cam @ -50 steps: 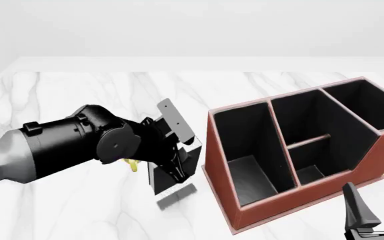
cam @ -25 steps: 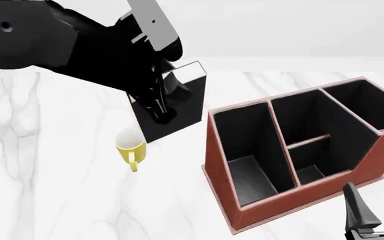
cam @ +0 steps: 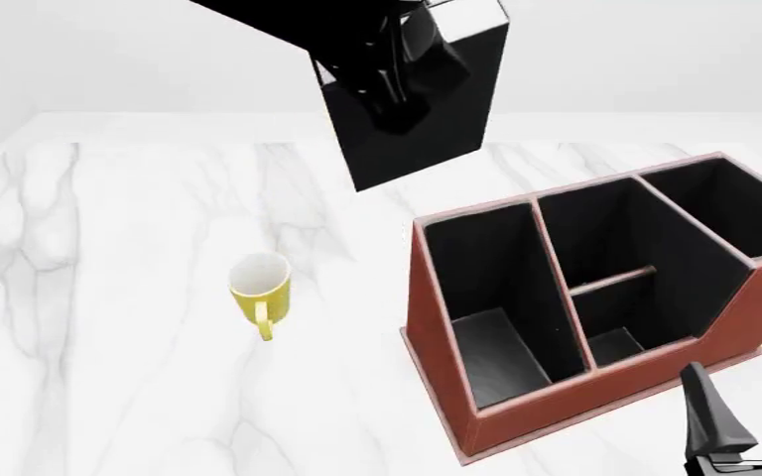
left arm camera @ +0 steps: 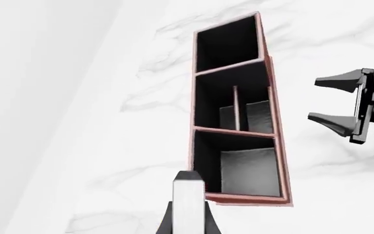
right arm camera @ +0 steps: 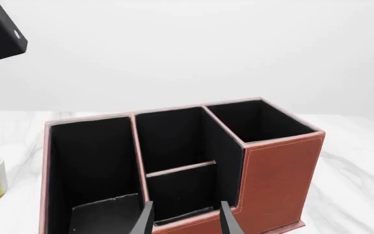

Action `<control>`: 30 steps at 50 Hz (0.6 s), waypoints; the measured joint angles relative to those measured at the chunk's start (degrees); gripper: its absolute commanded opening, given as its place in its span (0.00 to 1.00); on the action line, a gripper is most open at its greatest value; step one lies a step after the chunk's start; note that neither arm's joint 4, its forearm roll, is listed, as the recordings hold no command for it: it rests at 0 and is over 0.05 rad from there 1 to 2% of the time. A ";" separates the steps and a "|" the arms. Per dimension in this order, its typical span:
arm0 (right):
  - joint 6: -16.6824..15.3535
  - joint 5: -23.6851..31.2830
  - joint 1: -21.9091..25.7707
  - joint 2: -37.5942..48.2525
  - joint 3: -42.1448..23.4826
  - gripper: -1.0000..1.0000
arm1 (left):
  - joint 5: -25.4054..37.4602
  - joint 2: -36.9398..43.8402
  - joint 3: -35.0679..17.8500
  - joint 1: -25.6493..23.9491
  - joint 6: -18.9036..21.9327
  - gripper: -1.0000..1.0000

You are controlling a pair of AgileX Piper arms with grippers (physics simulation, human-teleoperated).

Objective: Pick up the book and place it in the back compartment of the caddy.

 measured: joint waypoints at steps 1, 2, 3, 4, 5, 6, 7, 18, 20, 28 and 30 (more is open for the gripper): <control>0.00 0.00 0.00 0.00 0.00 1.00 | 0.10 0.61 -1.03 -0.46 -0.07 0.00; 0.00 0.01 0.00 0.00 0.01 1.00 | 0.19 1.17 -1.97 -0.91 -0.14 0.00; 0.00 0.03 0.00 -0.02 0.01 1.00 | 0.27 1.80 -3.02 -1.38 -0.19 0.00; 0.00 0.05 0.00 -0.04 0.02 1.00 | 0.35 2.40 -3.98 -1.83 -0.25 0.00; 0.00 0.06 0.00 -0.05 0.03 1.00 | 0.41 3.00 -4.95 -2.27 -0.38 0.00; 0.01 0.07 0.00 -0.06 0.03 1.00 | 0.48 3.63 -5.93 -2.68 -0.43 0.00; 0.02 0.09 0.00 -0.07 0.04 1.00 | 0.53 4.29 -6.90 -3.06 -0.51 0.00; 0.10 -0.16 0.03 0.24 0.04 1.00 | 0.81 13.14 -17.00 -7.33 -2.66 0.00; 0.09 -0.15 0.05 0.23 0.04 1.00 | 0.81 14.73 -18.63 -7.97 -3.07 0.00; -0.09 -0.08 0.08 0.14 0.06 1.00 | 0.23 21.33 -26.75 -9.36 -4.44 0.00; -0.12 -0.04 0.07 0.09 0.06 1.00 | -0.23 22.67 -28.23 -9.55 -4.76 0.00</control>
